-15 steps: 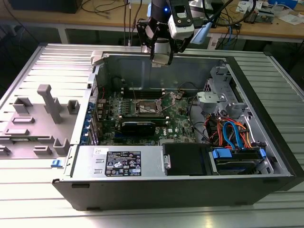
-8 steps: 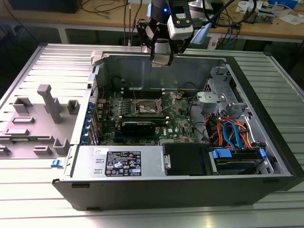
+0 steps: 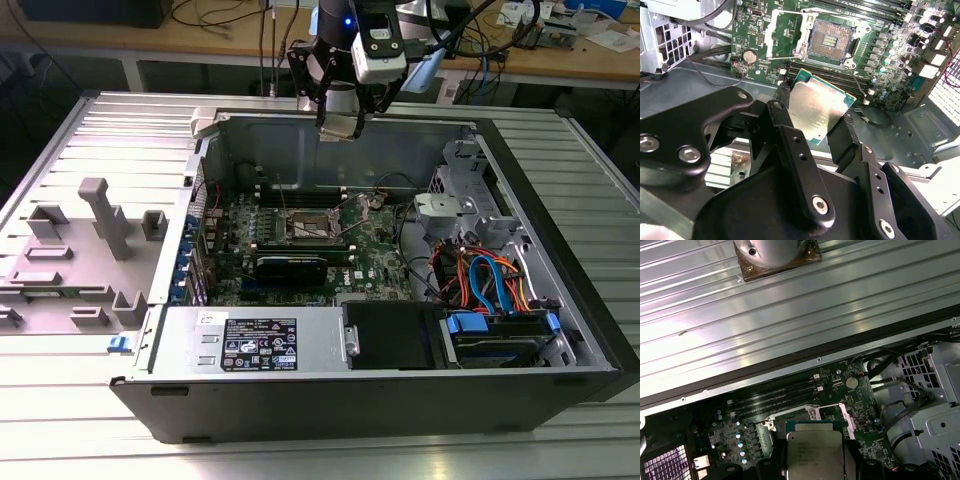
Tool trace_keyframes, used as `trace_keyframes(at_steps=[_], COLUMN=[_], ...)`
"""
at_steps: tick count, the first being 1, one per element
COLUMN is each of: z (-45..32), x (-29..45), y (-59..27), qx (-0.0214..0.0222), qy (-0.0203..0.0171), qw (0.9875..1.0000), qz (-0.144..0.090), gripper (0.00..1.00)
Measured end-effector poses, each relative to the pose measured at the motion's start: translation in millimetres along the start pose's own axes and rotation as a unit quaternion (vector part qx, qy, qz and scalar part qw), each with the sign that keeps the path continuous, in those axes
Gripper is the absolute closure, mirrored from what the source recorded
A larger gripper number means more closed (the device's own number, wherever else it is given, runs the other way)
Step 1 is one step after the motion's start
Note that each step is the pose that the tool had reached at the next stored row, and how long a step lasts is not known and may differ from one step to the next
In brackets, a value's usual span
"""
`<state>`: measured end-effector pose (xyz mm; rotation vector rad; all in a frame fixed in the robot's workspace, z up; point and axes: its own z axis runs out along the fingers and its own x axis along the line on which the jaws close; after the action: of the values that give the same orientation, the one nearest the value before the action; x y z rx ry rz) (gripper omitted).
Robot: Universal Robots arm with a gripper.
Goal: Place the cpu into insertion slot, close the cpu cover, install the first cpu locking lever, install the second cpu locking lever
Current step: 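Place the cpu into insertion slot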
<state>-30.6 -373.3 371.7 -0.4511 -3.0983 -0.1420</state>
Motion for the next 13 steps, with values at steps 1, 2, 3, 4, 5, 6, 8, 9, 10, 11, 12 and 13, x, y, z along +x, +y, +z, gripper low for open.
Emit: trace_keyframes(at_steps=[1, 2, 3, 4, 5, 6, 8, 9, 10, 11, 12, 13], z=[0.0, 0.0, 0.0, 0.0, 0.0, 0.0, 0.0, 0.1, 0.1, 0.2, 0.3, 0.4], x=[0.0, 0.0, 0.0, 0.0, 0.0, 0.0, 0.0, -0.1, -0.1, -0.1, -0.1, -0.2], y=[0.0, 0.0, 0.0, 0.0, 0.0, 0.0, 0.0, -0.3, -0.4, -0.5, -0.5, -0.5], qx=[0.0000, 0.0000, 0.0000, 0.0000, 0.0000, 0.0000, -0.0001, -0.0003, -0.0004, -0.0006, -0.0007, -0.0008], qy=[0.0000, 0.0000, 0.0000, 0.0000, 0.0000, 0.0000, -0.0002, -0.0007, -0.0018, -0.0030, -0.0036, -0.0041], qw=[1.0000, 1.0000, 1.0000, 1.0000, 1.0000, 1.0000, 1.0000, 1.0000, 0.9998, 0.9994, 0.9991, 0.9988], qz=[0.000, 0.000, 0.000, 0.000, 0.000, 0.000, 0.003, 0.008, 0.021, 0.035, 0.042, 0.048], gripper=[0.46, 0.46, 0.46, 0.46, 0.46, 0.46, 0.46, 0.46, 0.46, 0.46, 0.46, 0.46])
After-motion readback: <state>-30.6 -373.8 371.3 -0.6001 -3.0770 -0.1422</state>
